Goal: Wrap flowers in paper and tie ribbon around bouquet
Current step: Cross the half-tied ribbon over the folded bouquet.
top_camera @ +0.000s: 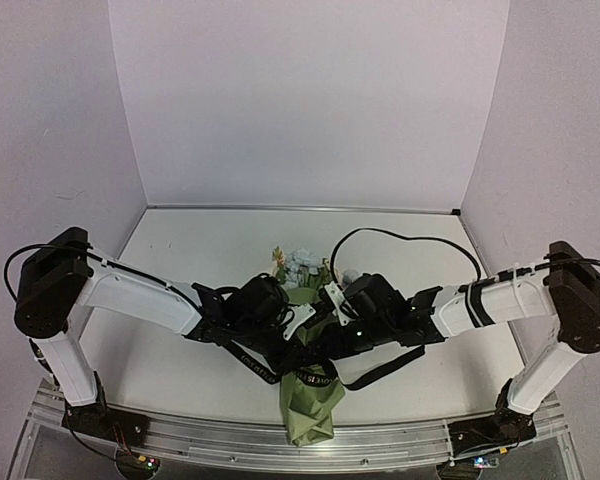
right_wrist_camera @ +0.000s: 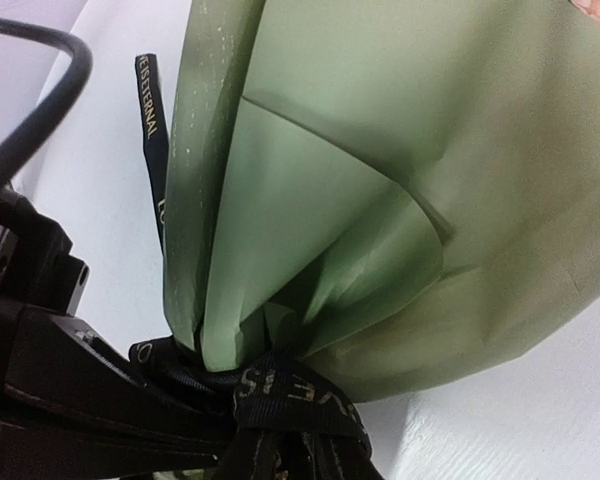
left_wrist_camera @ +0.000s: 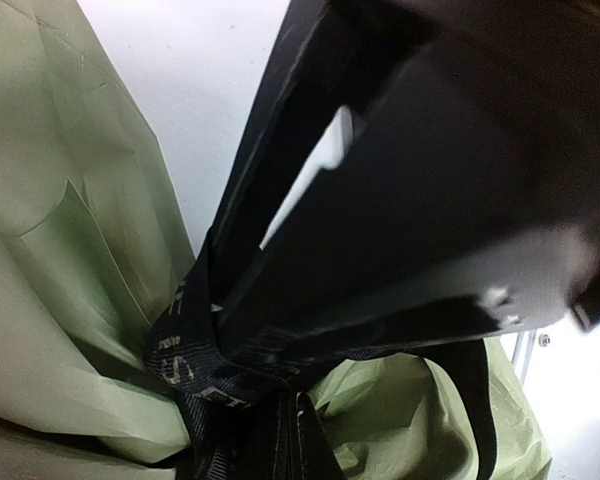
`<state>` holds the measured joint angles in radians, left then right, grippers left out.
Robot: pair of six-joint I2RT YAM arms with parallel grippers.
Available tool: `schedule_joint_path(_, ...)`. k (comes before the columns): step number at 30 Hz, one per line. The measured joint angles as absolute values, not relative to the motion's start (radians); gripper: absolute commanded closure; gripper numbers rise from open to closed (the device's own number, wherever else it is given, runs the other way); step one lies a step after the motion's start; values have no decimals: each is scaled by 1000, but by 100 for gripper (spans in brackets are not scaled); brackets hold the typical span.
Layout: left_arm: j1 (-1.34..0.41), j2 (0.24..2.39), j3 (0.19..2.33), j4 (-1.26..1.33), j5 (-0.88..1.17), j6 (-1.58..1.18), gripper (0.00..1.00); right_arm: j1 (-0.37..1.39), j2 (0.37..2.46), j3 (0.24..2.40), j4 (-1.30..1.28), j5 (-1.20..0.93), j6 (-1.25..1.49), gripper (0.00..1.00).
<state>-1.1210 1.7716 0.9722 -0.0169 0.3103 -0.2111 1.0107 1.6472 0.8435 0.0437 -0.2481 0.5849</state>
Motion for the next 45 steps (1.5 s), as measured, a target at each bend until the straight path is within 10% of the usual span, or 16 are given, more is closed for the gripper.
schedule_joint_path(45,-1121,1773,973,-17,313,-210,100,1028,1583,945,-221,-146,557,40)
